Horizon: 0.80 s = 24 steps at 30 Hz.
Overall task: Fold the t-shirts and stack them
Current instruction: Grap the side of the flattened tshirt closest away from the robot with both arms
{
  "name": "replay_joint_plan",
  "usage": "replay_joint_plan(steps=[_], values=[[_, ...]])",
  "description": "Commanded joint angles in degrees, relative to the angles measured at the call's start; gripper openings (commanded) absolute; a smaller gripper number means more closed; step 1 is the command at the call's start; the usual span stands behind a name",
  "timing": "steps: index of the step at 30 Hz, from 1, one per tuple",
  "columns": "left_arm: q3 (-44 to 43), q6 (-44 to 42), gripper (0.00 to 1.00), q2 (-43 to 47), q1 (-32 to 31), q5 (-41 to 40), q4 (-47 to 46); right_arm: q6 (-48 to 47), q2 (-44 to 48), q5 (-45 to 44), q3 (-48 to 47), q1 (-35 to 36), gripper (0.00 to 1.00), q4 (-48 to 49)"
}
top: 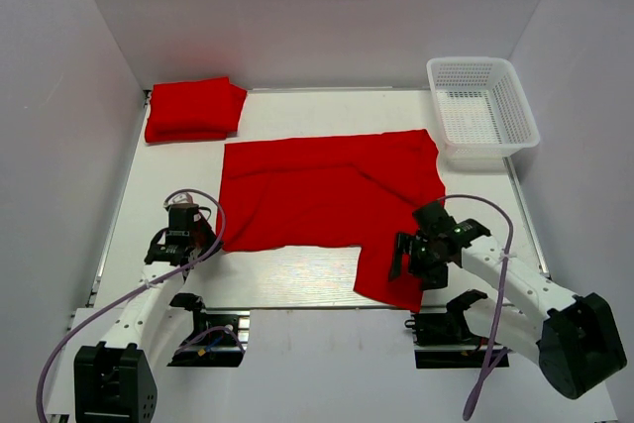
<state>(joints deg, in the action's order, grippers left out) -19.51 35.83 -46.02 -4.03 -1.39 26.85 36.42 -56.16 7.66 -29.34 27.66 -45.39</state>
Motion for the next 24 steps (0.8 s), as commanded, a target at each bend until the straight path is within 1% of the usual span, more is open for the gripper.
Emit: replay_joint_plan(steps=[1,9,12,14,15,16,17,19,20,22,23,24], values=[[-1.4,0.8,0.0,0.7,-0.3,-0.8,0.1,4.7,-1.3,-0.8,-1.8,2.9,0.9,-2.5],[-1.4,0.8,0.0,1.7,-0.3,-1.4,0.7,10.9,-7.4,-4.6,-3.6,10.5,0.9,-4.6],[-1.4,0.8,0.0,1.7,-0.3,-2.0,0.7,12.4,-10.0,-5.1,-3.6,13.1,0.9,-3.4],[-1.4,0.8,0.0,1.7,-0.3,-2.0,0.7,13.4,-12.2,-5.1,-3.0,13.9,0.86,-2.3],[-1.4,0.8,0.0,1.7,-0.3,-2.0,0.7,13.3,-12.8,-4.9,-2.7,14.8,0.82,-1.6],[-1.4,0.8,0.0,1.7,-0.3,-1.3,0.7,13.3,-13.4,-5.5,-2.7,15.0,0.76,-1.4],[-1.4,0.2,0.0,1.7,-0.3,-0.6,0.1,13.6,-14.2,-5.6,-2.6,15.4,0.61,-0.9],[-1.4,0.2,0.0,2.3,-0.3,0.0,-0.4,14.3,-14.0,-6.2,-2.9,16.2,0.41,-0.2],[-1.4,0.2,0.0,2.3,-0.3,0.5,-0.4,14.4,-13.5,-6.8,-3.1,16.6,0.24,-0.1],[-1.4,0.2,0.0,2.3,-0.3,0.5,-0.4,14.4,-13.2,-7.4,-4.4,17.1,0.14,-0.2],[-2.0,0.2,0.0,2.3,-0.3,0.5,-0.4,13.9,-13.2,-9.3,-4.8,17.2,0.02,-0.8],[-2.0,0.2,0.0,2.3,-0.3,0.5,-0.4,13.8,-13.0,-10.0,-5.4,17.3,0.0,-0.8]])
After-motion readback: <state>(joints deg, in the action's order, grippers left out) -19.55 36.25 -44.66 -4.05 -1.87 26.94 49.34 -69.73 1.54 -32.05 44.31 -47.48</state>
